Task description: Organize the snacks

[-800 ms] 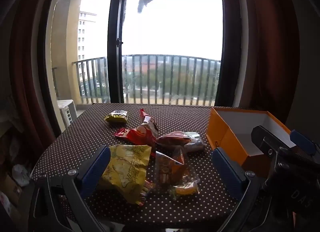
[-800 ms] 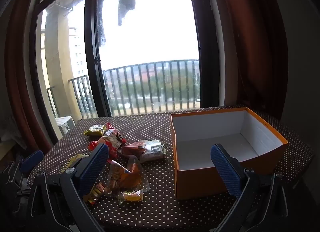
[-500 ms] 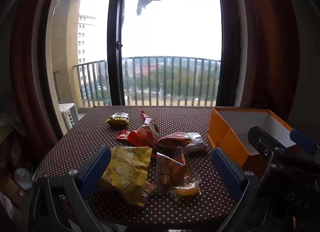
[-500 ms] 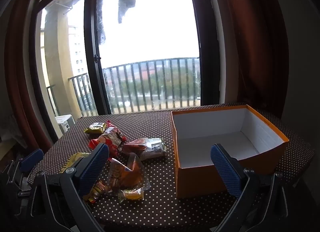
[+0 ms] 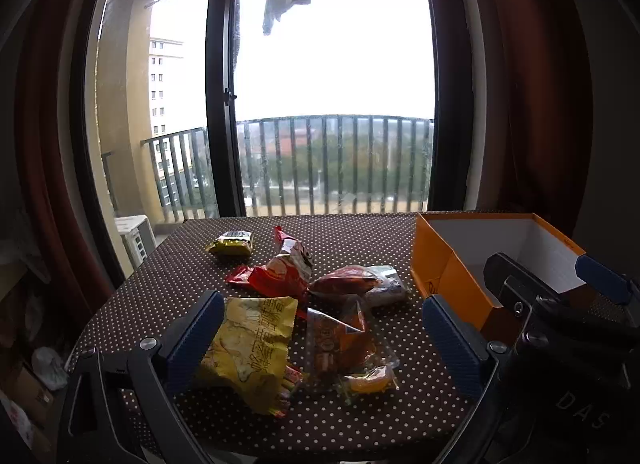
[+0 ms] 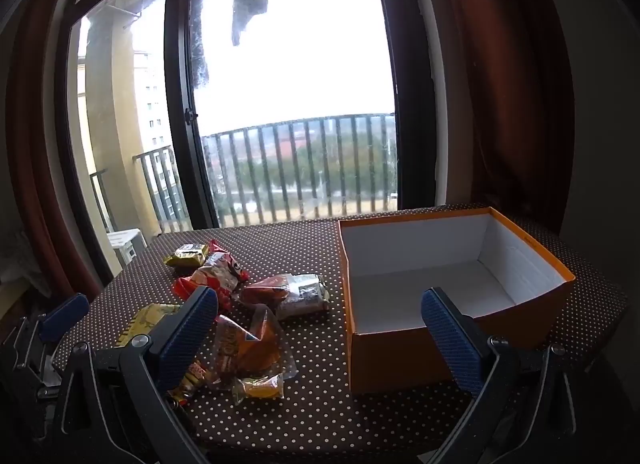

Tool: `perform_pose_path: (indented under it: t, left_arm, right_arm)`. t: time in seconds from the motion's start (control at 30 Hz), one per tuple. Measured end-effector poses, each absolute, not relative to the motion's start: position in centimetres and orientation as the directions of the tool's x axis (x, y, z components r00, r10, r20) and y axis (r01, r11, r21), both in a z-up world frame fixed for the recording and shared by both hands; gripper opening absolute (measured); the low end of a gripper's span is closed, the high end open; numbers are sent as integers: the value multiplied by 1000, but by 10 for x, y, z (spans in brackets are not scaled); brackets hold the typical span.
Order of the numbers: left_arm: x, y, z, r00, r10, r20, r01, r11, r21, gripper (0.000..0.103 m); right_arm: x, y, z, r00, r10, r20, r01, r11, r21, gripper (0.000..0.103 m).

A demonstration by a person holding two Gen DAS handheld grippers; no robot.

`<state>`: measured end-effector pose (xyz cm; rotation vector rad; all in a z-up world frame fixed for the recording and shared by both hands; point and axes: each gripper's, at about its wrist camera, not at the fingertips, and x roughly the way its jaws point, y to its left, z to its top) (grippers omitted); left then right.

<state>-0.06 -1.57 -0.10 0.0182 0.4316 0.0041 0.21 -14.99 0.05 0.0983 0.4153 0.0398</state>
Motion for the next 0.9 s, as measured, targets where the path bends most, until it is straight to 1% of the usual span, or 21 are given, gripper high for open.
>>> perform_pose_path:
  t: [0.9]
  left_arm:
    - [0, -18, 0, 913, 2, -408, 3, 1000, 12, 99]
  right_arm:
    - [2, -148, 3, 915, 52, -399, -13, 995, 100, 103]
